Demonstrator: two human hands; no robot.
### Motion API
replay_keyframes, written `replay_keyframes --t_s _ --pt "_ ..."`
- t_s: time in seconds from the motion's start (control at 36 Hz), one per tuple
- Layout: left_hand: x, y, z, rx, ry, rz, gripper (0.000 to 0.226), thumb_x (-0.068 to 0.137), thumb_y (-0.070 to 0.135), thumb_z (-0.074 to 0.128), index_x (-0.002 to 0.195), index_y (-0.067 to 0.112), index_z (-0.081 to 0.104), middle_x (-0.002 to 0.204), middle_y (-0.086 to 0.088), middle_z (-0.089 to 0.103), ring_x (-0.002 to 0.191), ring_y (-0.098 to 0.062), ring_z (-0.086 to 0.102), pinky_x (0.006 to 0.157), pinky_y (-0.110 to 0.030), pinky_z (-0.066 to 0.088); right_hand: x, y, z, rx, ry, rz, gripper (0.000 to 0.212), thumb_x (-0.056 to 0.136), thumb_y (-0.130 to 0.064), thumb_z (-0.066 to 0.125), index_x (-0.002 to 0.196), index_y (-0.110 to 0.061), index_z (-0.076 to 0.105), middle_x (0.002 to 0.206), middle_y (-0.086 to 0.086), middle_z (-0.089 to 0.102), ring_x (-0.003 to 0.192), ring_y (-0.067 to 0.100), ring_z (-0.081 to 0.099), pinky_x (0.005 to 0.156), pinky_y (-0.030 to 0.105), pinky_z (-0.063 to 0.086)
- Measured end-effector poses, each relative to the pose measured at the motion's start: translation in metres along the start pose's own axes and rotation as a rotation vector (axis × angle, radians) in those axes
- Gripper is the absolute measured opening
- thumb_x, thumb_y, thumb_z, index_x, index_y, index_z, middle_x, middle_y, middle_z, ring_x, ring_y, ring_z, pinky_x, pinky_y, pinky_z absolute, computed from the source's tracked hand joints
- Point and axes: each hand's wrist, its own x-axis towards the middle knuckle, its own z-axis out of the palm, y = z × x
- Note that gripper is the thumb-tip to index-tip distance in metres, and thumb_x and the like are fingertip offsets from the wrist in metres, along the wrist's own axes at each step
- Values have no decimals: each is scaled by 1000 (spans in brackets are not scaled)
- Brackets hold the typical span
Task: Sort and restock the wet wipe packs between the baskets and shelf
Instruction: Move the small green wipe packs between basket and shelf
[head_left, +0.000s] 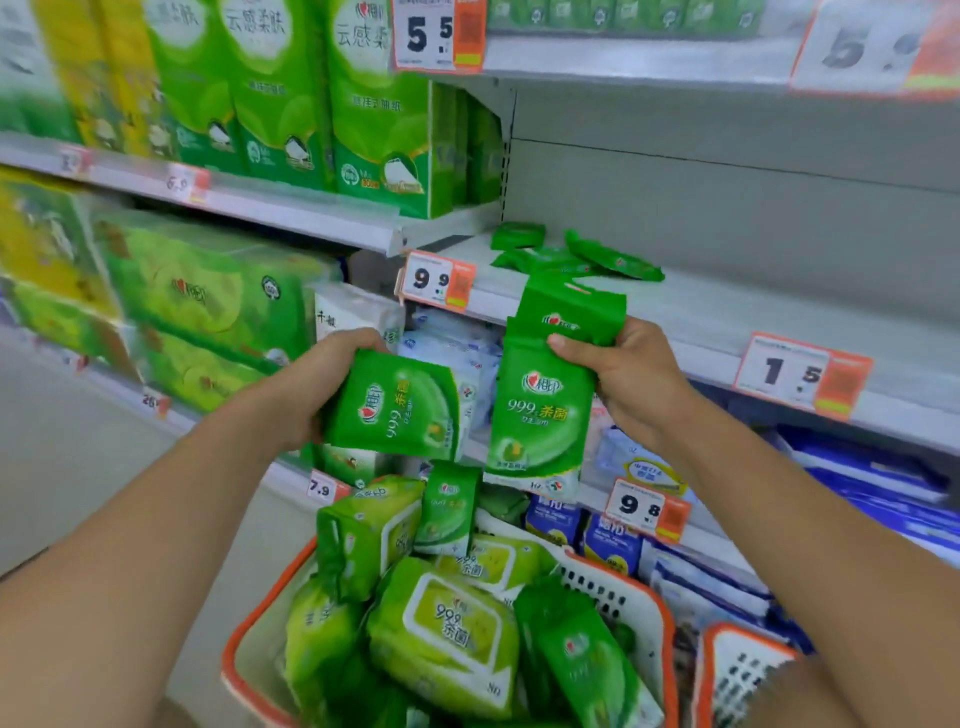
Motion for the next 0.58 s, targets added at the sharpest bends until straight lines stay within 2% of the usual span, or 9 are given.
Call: replay_keyframes --t_s 0.11,0.19,0.28,0.33,0.39,0.42,0.44,0.53,0.58 --pt "0 -9 -1 261 -79 -68 28 83 33 59 61 16 66 64 -9 67 54 -24 63 65 -29 51 -3 13 -5 -6 -81 226 37 85 10 65 122 7 64 114 20 72 93 25 74 80 35 62" --pt "-2 -14 2 398 -178 -131 23 77 33 66 65 14 73 73 -12 71 61 -25 66 72 -31 53 -7 22 -12 -90 -183 398 38 83 12 65 121 5 65 114 20 72 98 25 73 80 34 62" --pt "-4 -29 15 605 -323 -239 19 76 29 69 66 15 74 74 -9 73 63 -22 68 71 -29 55 -17 37 -19 -250 -321 580 37 83 13 65 118 5 66 111 20 72 92 26 74 80 35 62" --pt "-6 -42 30 786 -440 -336 19 75 33 71 70 15 74 80 -10 74 72 -24 70 82 -36 57 -23 51 -23 -305 -356 684 35 83 14 65 117 7 65 110 21 73 89 26 75 78 35 62" --pt "-6 -50 44 961 -542 -425 27 67 42 73 76 16 76 98 -15 75 91 -29 70 99 -47 52 -27 60 -26 -292 -360 757 33 83 13 63 116 7 66 105 20 74 86 26 75 75 35 62" --pt "-5 -52 50 1016 -561 -457 29 68 44 72 77 17 76 102 -15 74 96 -31 68 102 -50 49 -27 62 -27 -273 -356 787 32 84 12 62 116 6 66 102 18 75 84 25 75 74 35 63" --pt "-4 -52 56 1039 -563 -473 27 74 44 69 77 17 76 100 -14 74 94 -31 68 100 -50 51 -26 64 -29 -257 -350 810 30 86 11 60 115 5 66 99 16 76 83 24 75 75 36 62" --pt "4 -55 67 1024 -549 -453 29 85 41 62 72 19 75 81 -7 73 75 -26 70 83 -42 57 -24 67 -33 -247 -344 859 21 92 7 55 107 -1 68 92 12 77 79 20 75 81 34 59" --pt "8 -61 72 1041 -600 -486 30 88 46 60 87 19 74 88 -7 74 84 -27 70 81 -42 57 -26 69 -37 -274 -362 903 18 95 0 55 107 -3 68 92 10 77 79 18 75 80 34 60"
